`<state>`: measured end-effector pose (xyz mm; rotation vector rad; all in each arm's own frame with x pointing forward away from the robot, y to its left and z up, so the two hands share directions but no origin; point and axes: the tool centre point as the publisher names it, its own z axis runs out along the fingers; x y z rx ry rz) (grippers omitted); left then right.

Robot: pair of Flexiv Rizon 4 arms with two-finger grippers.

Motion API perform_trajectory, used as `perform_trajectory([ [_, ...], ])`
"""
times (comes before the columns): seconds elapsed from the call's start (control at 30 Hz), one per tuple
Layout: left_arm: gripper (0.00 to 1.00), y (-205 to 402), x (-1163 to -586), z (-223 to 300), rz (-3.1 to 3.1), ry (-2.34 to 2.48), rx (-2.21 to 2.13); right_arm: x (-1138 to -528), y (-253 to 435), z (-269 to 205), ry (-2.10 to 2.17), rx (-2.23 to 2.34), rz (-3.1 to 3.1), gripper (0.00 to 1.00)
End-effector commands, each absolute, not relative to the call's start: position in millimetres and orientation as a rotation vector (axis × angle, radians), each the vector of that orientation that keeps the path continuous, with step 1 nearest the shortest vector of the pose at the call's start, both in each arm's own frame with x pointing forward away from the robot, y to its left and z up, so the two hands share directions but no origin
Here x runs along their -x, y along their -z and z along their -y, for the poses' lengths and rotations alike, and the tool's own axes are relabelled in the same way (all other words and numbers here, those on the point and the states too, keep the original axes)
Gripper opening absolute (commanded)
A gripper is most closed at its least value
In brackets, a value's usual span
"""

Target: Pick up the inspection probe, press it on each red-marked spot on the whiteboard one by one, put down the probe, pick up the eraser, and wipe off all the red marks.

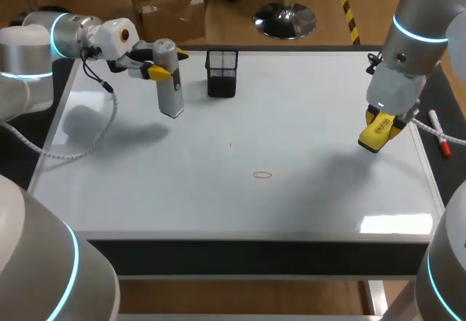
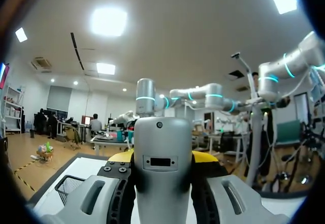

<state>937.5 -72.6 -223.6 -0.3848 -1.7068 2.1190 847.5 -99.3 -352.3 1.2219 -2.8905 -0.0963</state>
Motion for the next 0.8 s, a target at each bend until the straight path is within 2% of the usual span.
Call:
perform_trajectory([
  [0.03,0.00,226,-942,62,1.693,-2.120,0.391,-848,352,100,0.090,-1.223,2.888,0.00],
  [0.57,0.00,226,-942,62,1.693,-2.120,0.391,-848,352,100,0.090,-1.223,2.888,0.00],
  [0.8,0.00,226,-942,62,1.693,-2.120,0.391,-823,343,56,-0.015,-1.355,2.813,0.00],
])
